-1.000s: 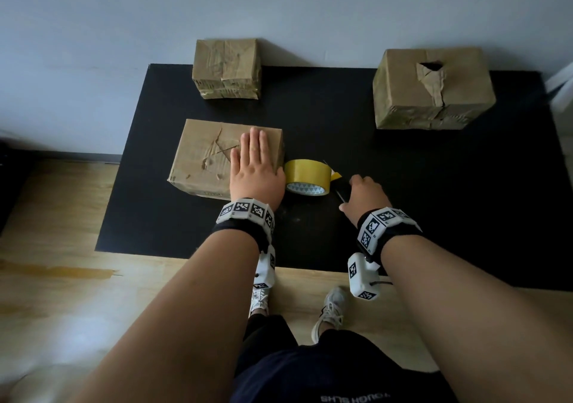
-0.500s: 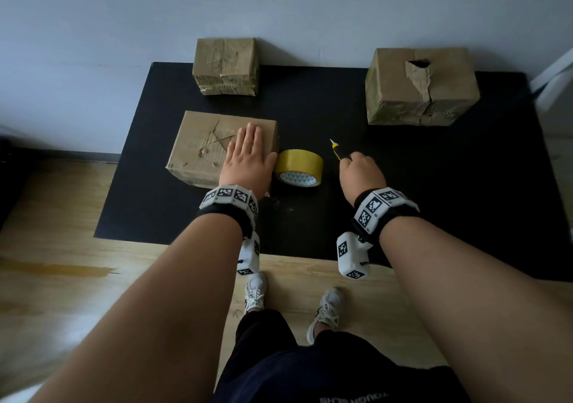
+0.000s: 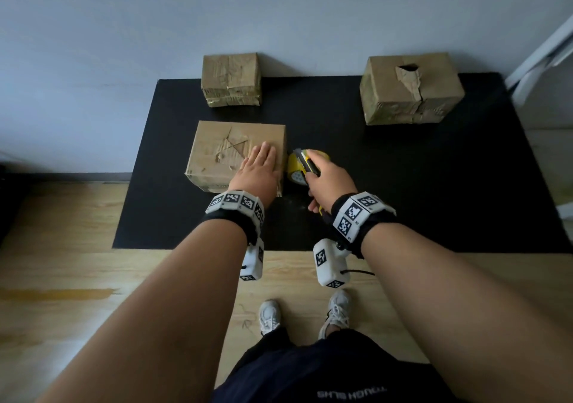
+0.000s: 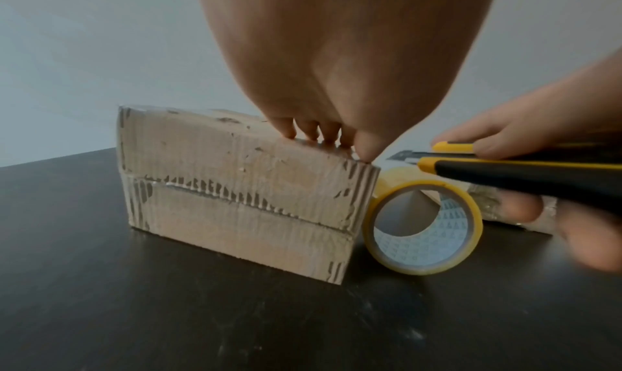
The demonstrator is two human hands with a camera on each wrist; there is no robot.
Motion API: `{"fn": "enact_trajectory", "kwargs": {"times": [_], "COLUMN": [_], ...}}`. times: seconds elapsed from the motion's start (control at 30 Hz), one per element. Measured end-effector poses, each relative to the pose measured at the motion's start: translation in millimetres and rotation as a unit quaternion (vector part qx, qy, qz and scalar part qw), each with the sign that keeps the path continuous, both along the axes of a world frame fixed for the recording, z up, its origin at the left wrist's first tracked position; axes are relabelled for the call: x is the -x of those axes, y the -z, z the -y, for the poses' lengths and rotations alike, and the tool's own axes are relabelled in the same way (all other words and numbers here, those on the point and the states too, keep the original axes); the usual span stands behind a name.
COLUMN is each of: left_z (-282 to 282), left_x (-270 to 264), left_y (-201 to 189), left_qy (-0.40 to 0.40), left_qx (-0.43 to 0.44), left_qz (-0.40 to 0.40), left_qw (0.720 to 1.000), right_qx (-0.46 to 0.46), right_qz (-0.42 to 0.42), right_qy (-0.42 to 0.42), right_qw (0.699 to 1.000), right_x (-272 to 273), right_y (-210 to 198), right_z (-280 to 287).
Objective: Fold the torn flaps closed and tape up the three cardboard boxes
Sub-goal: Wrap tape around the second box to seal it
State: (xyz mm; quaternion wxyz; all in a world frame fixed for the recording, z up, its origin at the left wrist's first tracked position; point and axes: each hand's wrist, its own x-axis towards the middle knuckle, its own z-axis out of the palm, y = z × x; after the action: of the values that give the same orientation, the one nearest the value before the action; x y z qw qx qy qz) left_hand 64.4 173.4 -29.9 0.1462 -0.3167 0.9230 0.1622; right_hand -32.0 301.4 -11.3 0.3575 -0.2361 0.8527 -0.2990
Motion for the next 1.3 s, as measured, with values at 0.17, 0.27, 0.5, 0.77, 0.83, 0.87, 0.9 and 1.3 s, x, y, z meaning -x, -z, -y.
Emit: {"fn": "enact_trajectory", "kwargs": {"times": [0.17, 0.27, 0.5, 0.77, 0.83, 0.87, 0.9, 1.3], "left_z": [11.2, 16.9, 14.3, 13.3, 11.5, 10.4, 9.2, 0.3], "left_x": [1.7, -0.1, -1.5, -1.8, -1.2, -1.1, -1.0, 14.0], "left_y": [-0.7, 4.4, 2.9, -1.0, -3.9, -5.6, -7.1, -4.0], "left_qy": [0.044, 0.061, 0.036, 0.038, 0.026, 0.023, 0.019, -0.071], "left_qx": [-0.012, -0.017, -0.032, -0.040, -0.037, -0.033, -0.027, 0.043], "left_qz": [0.035, 0.043, 0.014, 0.023, 0.020, 0.015, 0.010, -0.130], "left_qw": [0.998, 0.997, 0.999, 0.998, 0.999, 0.999, 0.999, 0.988], "right_qx": [-0.021, -0.026, -0.010, -0.017, -0.020, -0.016, -0.010, -0.099], "right_qz": [0.051, 0.046, 0.022, 0.081, 0.073, 0.067, 0.061, -0.059], "right_qy": [0.012, 0.015, -0.010, -0.007, -0.001, 0.003, 0.011, 0.095], "right_qw": [0.998, 0.998, 1.000, 0.997, 0.997, 0.998, 0.998, 0.989], "right_x": [-16.7, -21.6, -25.2, -22.3, -21.0, -19.1, -16.1, 48.9], "right_y": [-2.8, -4.5, 1.7, -9.6, -14.0, -15.9, -17.3, 6.9], "right_z": [12.0, 19.0, 26.2, 14.9, 10.6, 8.6, 6.8, -7.4]}}
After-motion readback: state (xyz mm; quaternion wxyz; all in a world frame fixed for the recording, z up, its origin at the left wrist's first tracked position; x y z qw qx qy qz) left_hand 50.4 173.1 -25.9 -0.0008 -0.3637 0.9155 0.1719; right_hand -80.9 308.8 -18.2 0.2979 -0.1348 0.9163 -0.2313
